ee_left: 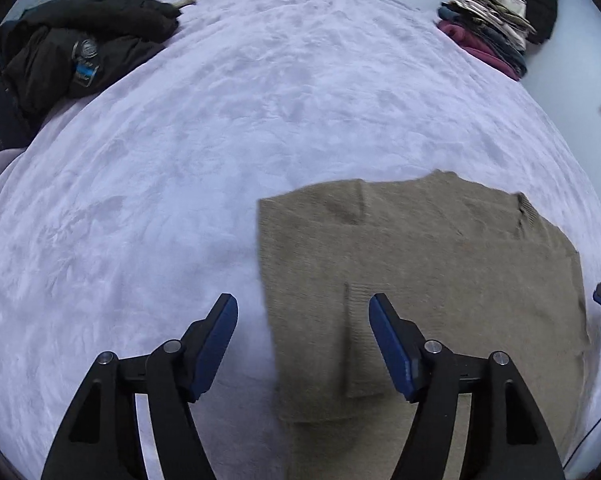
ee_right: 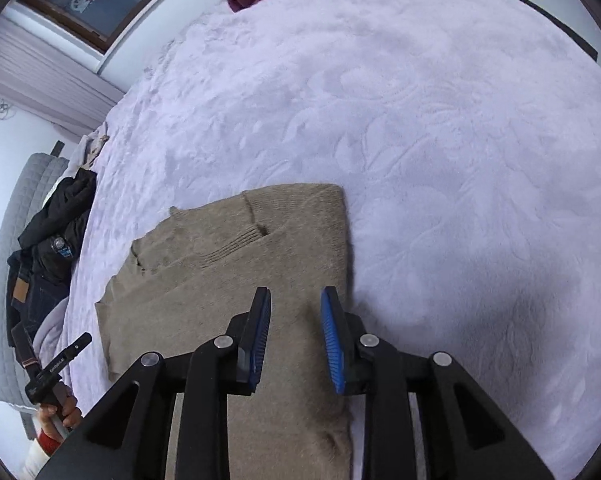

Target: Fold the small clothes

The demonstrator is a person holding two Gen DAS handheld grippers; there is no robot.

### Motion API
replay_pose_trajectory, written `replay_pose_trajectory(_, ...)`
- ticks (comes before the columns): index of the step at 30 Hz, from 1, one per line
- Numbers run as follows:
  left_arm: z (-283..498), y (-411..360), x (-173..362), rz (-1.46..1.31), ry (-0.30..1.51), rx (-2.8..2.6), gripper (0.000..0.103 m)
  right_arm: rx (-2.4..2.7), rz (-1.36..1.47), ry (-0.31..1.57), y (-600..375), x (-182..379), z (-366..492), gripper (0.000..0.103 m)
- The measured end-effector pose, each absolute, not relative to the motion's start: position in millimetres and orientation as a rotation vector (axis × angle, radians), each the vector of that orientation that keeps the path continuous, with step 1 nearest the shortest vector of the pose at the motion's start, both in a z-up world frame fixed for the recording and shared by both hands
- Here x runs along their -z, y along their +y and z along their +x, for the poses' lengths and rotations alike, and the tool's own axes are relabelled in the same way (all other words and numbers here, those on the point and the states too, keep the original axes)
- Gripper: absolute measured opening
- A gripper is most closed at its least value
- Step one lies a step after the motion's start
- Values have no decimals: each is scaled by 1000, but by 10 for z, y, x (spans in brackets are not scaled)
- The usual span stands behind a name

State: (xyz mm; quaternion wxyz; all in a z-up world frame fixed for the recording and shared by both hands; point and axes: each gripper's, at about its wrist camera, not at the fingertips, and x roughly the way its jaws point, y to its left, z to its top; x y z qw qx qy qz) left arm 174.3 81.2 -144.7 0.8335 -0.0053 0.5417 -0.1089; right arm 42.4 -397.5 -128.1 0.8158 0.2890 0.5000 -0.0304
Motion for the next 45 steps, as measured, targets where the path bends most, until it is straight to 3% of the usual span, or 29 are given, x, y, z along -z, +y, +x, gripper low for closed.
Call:
replay_pose_trajectory(7, 1540, 267, 1762, 105, 1227, 205, 69, -10, 449, 1147, -3387, 1316, 323, 29)
replay_pose_trajectory(11, 1449, 292, 1857, 124, 1218, 160, 82, 29, 351, 1236, -3226, 1580, 226, 28)
replay_pose_trajectory(26, 1153, 329, 1718, 140, 1291, 81, 82, 48, 445, 1236, -3229, 1518, -157, 35)
replay_pose_trajectory(27, 1116, 331, 1714, 138, 1293, 85, 84, 50, 450, 1238, -3225, 1512, -179, 35)
replay_pose_trajectory(28, 1099, 324, 1727, 138, 1297, 86, 101, 51, 453, 1240, -3217, 1506, -184, 36)
replay_pose_trajectory(32, 1002, 312, 1714, 138, 1317, 91, 103, 54, 445, 1243, -3155, 1442, -238, 50)
replay_pose_trajectory(36, 910, 290, 1682, 143, 1330, 105, 103, 52, 408, 1230, -3037, 1336, -291, 78)
replay_pose_trajectory(40, 796, 243, 1632, 146, 1357, 123, 103, 34, 360, 1217, -2887, 1250, -331, 84)
replay_pose_trajectory(42, 729, 220, 1588, 161, 1362, 124, 103, 4, 310, 1221, -2761, 1204, -359, 95)
replay_pose_trajectory(45, 618, 211, 1543, 171, 1373, 135, 103, -52, 245, 1237, -2540, 1136, -411, 101)
